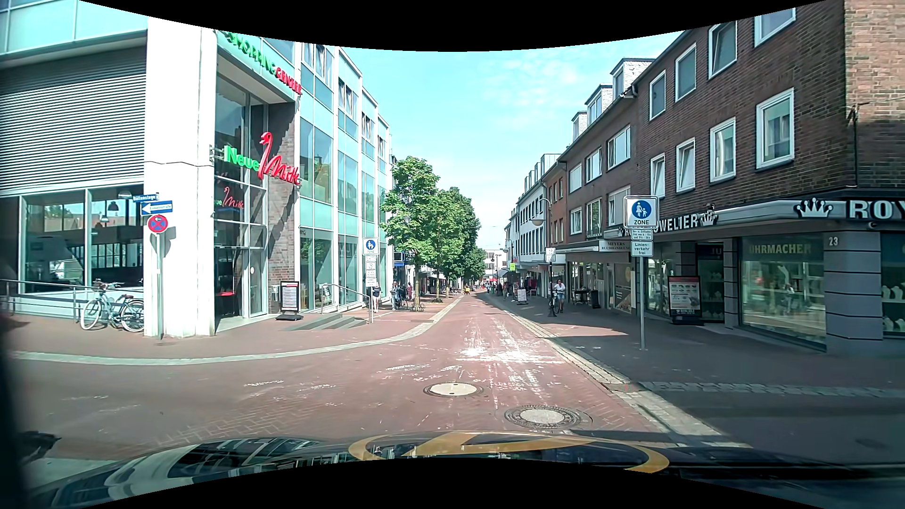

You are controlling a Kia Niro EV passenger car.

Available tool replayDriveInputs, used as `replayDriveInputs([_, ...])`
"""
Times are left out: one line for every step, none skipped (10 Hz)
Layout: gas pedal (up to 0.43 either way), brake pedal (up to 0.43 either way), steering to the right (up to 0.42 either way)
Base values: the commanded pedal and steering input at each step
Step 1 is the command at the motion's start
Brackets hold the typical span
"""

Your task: Follow the waypoints while adhering to traffic rules and regulations

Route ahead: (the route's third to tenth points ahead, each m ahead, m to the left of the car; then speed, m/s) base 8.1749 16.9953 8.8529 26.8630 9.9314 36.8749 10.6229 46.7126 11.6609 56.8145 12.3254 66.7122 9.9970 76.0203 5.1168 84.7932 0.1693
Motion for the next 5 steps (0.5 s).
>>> replayDriveInputs([0.0,0.098,-0.005])
replayDriveInputs([0.0,0.098,-0.007])
replayDriveInputs([0.0,0.098,-0.011])
replayDriveInputs([0.0,0.098,-0.012])
replayDriveInputs([0.0,0.116,-0.013])
